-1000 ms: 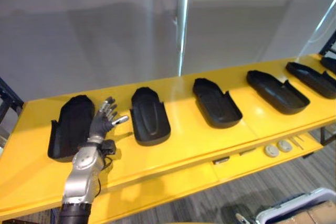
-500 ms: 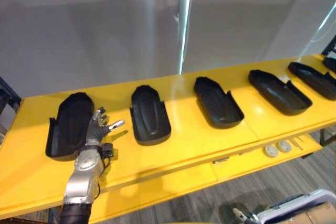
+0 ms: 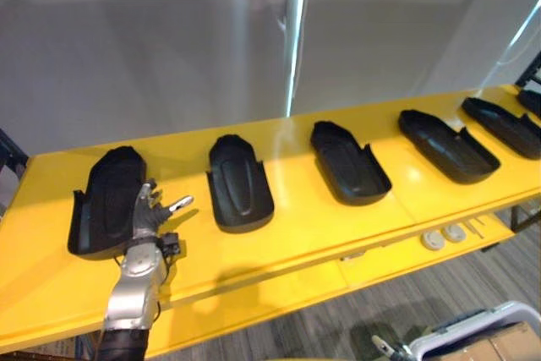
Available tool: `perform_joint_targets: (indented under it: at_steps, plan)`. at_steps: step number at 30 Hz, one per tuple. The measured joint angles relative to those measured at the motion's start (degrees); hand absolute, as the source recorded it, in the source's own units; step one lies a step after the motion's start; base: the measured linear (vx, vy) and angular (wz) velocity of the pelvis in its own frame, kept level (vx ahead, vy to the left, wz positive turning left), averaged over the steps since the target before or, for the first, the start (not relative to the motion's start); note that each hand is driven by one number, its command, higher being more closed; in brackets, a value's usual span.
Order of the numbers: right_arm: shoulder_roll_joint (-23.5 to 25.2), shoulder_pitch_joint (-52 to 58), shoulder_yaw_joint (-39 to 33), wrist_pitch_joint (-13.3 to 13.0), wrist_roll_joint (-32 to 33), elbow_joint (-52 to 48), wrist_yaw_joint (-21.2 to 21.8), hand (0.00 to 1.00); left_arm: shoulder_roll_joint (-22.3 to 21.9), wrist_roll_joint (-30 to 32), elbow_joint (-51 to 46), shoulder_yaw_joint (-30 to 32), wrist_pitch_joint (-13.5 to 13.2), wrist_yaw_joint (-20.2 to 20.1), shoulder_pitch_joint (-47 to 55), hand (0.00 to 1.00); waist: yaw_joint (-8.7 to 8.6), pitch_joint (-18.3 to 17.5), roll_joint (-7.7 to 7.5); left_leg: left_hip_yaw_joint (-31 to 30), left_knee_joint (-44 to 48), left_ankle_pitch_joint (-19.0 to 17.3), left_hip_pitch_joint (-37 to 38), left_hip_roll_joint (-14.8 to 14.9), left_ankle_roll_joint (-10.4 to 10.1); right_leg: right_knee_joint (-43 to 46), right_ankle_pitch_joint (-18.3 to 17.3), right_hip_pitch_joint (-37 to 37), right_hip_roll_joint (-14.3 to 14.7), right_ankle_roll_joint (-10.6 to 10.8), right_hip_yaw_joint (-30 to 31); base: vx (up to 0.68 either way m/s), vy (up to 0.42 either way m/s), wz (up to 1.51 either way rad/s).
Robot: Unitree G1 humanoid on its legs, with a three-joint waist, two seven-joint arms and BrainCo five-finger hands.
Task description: Walk over and take plastic housings, then place them on the shelf
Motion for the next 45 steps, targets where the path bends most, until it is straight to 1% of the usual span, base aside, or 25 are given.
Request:
perform_joint_targets:
  at_steps: [6,16,22,23,24,25,26,27,28,29,30,31,32,33,35,36,37,39,40,42,43,45]
  plan:
    - [0.00,-0.20,0.00,0.17,0.00,0.00,0.02,0.00,-0.01,0.01,0.00,1.29,-0.01,0.87,0.66,0.00,-0.09,0.13,0.04,-0.13,0.00,0.00,0.00,0.01,0.00,0.00,0.00,0.09,0.00,0.00,-0.18,0.00,0.000,0.00]
    - [0.00,-0.27,0.00,0.24,0.00,-0.01,0.02,0.00,-0.01,0.47,0.00,1.40,-0.06,1.65,1.07,0.00,-0.08,0.78,0.44,-0.36,0.00,0.01,0.01,0.00,0.01,-0.01,-0.01,0.30,0.00,0.01,-0.45,0.00,0.000,0.00]
    - [0.00,-0.30,0.00,0.27,0.00,-0.01,0.04,0.00,-0.01,0.46,0.00,1.41,-0.40,1.34,1.07,0.00,-0.08,1.26,0.27,-0.40,0.00,0.01,0.01,0.00,0.01,-0.03,-0.01,0.44,0.00,0.02,-0.48,0.00,0.000,0.00]
    - [0.00,-0.29,0.00,0.27,0.00,-0.01,0.04,0.00,-0.01,0.44,0.01,1.40,-1.10,0.57,1.08,0.00,-0.09,1.30,0.25,-0.40,0.00,0.01,0.01,0.00,0.01,-0.03,-0.01,0.44,0.00,0.02,-0.48,0.00,0.000,0.00]
    - [0.00,-0.26,-0.01,0.27,-0.02,0.00,0.04,0.00,0.03,0.08,-0.02,1.38,-2.77,-1.67,1.08,0.00,-0.09,1.32,0.25,-0.40,0.00,0.01,0.00,0.00,0.01,-0.03,-0.01,0.42,-0.01,0.02,-0.49,0.00,0.000,0.00]
    - [0.00,-0.26,-0.01,0.27,-0.02,0.00,0.04,0.00,0.03,-0.24,-0.07,1.29,-3.56,-3.01,1.08,0.00,-0.09,1.32,0.27,-0.40,0.00,0.01,0.00,0.00,0.01,-0.03,-0.01,0.42,-0.01,0.02,-0.49,0.00,0.000,0.00]
    - [0.00,-0.28,-0.01,0.27,-0.02,0.00,0.07,0.00,0.05,-0.76,-0.24,0.89,-5.28,-6.08,1.08,0.00,-0.09,1.36,0.32,-0.39,0.00,0.01,0.00,-0.01,0.01,-0.03,-0.01,0.41,-0.02,0.02,-0.49,0.00,0.000,0.00]
    - [0.00,-0.26,-0.01,0.27,-0.02,0.02,0.09,0.00,0.10,-2.55,-1.36,0.00,-6.61,-9.36,1.11,0.00,-0.07,1.38,0.36,-0.39,0.00,0.02,-0.02,-0.01,0.01,-0.02,-0.01,0.39,-0.03,0.02,-0.48,0.00,0.000,0.00]
    - [-0.03,-0.24,-0.07,0.23,-0.03,0.27,0.12,0.00,0.10,-3.56,-2.63,-0.59,-7.08,-10.84,1.35,0.00,-0.08,1.38,0.37,-0.39,-0.01,0.02,-0.21,0.03,0.00,0.08,0.02,0.26,-0.04,0.06,-0.41,0.00,0.000,0.00]
    - [-0.06,-0.23,-0.18,0.23,-0.04,0.64,0.17,0.00,0.08,-5.87,-5.95,-1.85,-8.90,-13.76,1.85,0.00,-0.04,1.37,0.37,-0.38,-0.01,0.02,-0.83,0.11,-0.01,0.19,0.02,-0.05,-0.04,0.05,-0.38,0.00,0.000,0.00]
    - [-0.08,-0.28,-0.28,0.20,-0.04,0.97,0.22,0.00,0.08,-7.37,-9.19,-2.67,-11.18,-15.58,2.02,0.00,0.00,1.40,0.43,-0.34,-0.01,0.04,-0.98,0.10,-0.02,0.32,0.05,-0.30,-0.04,0.05,-0.33,0.00,0.000,0.00]
    - [-0.12,-0.28,-0.34,0.17,-0.04,1.30,0.25,0.00,0.08,-7.48,-10.45,-2.79,-12.20,-16.23,2.03,0.00,0.00,1.40,0.44,-0.29,-0.01,0.04,-0.96,0.10,-0.02,0.36,0.05,-0.31,-0.05,0.05,-0.27,0.00,0.000,-0.04]
    - [-0.13,-0.23,-0.92,0.15,-0.05,1.94,0.47,0.00,0.08,-8.23,-12.28,-2.62,-14.69,-16.42,2.02,0.00,0.00,1.30,0.61,-0.02,0.01,0.04,-0.79,0.11,-0.02,0.53,0.06,-0.31,-0.01,0.03,0.00,0.00,0.000,-0.05]
    - [-0.14,-0.20,-1.40,0.10,-0.05,2.23,0.63,0.00,0.08,-8.93,-12.92,-2.43,-16.04,-16.38,2.02,0.00,-0.03,1.22,0.76,0.09,0.02,0.04,-0.75,0.12,-0.02,0.60,0.06,-0.32,0.00,0.03,0.07,0.00,0.000,-0.07]
    - [-0.46,0.10,-2.45,-0.18,-0.05,3.53,1.28,0.00,0.08,-9.61,-15.15,-1.03,-20.07,-16.04,2.03,0.00,-0.15,1.01,1.11,0.43,0.03,0.04,-0.41,0.15,-0.03,0.95,0.07,-0.37,0.03,0.01,0.76,0.00,0.001,-0.08]
    - [-0.52,0.21,-2.45,-0.35,-0.05,3.81,1.29,0.00,0.08,-9.61,-15.48,-0.52,-21.52,-15.89,2.03,0.00,-0.13,0.96,1.18,0.52,0.02,0.04,-0.29,0.18,-0.03,1.05,0.07,-0.37,0.05,0.01,0.85,-0.02,0.002,-0.09]
    - [-0.54,0.43,-2.46,-0.42,-0.05,4.18,1.29,0.00,0.08,-9.63,-16.56,0.61,-23.85,-15.19,2.05,0.00,-0.10,0.89,1.30,0.60,0.01,0.02,-0.14,0.22,-0.05,1.19,0.06,-0.35,0.07,0.00,0.90,-0.04,0.001,-0.05]
    - [-0.52,0.70,-2.46,-0.83,-0.05,4.46,1.28,0.00,0.08,-9.51,-18.18,2.19,-27.70,-12.74,2.04,0.00,-0.11,0.80,1.46,0.61,-0.01,0.00,-0.10,0.22,-0.05,1.32,0.06,-0.36,0.02,0.00,0.95,-0.06,0.001,-0.01]
    - [-0.52,1.04,-2.47,-1.42,-0.05,4.60,1.26,0.00,0.00,-9.25,-19.24,3.39,-30.03,-10.88,2.05,0.00,-0.08,0.69,1.56,0.61,-0.02,-0.01,-0.10,0.22,-0.04,1.41,0.04,-0.36,-0.02,-0.02,0.94,-0.05,0.005,0.01]
    - [-0.50,1.21,-2.48,-1.93,-0.05,4.92,1.23,0.00,-0.08,-8.03,-20.71,5.79,-33.09,-5.97,2.04,0.00,-0.08,0.53,1.69,0.60,-0.02,-0.03,-0.09,0.20,-0.04,1.43,0.02,-0.36,-0.03,-0.05,0.94,-0.02,0.003,0.00]
    - [-0.49,1.24,-2.47,-2.11,-0.05,5.09,1.21,0.00,-0.24,-6.08,-21.17,7.11,-34.64,-2.75,2.03,0.00,-0.07,0.50,1.74,0.60,-0.03,-0.03,-0.10,0.18,-0.04,1.43,0.01,-0.37,-0.02,-0.06,0.92,-0.03,0.008,0.00]
    - [-0.48,1.40,-2.45,-2.20,-0.06,5.51,1.13,0.00,-0.89,3.00,-21.45,11.28,-38.93,9.81,2.03,0.00,0.12,0.31,1.86,0.53,-0.03,-0.02,-0.14,0.17,-0.04,1.38,0.00,-0.37,0.00,-0.07,0.83,0.00,0.000,0.00]
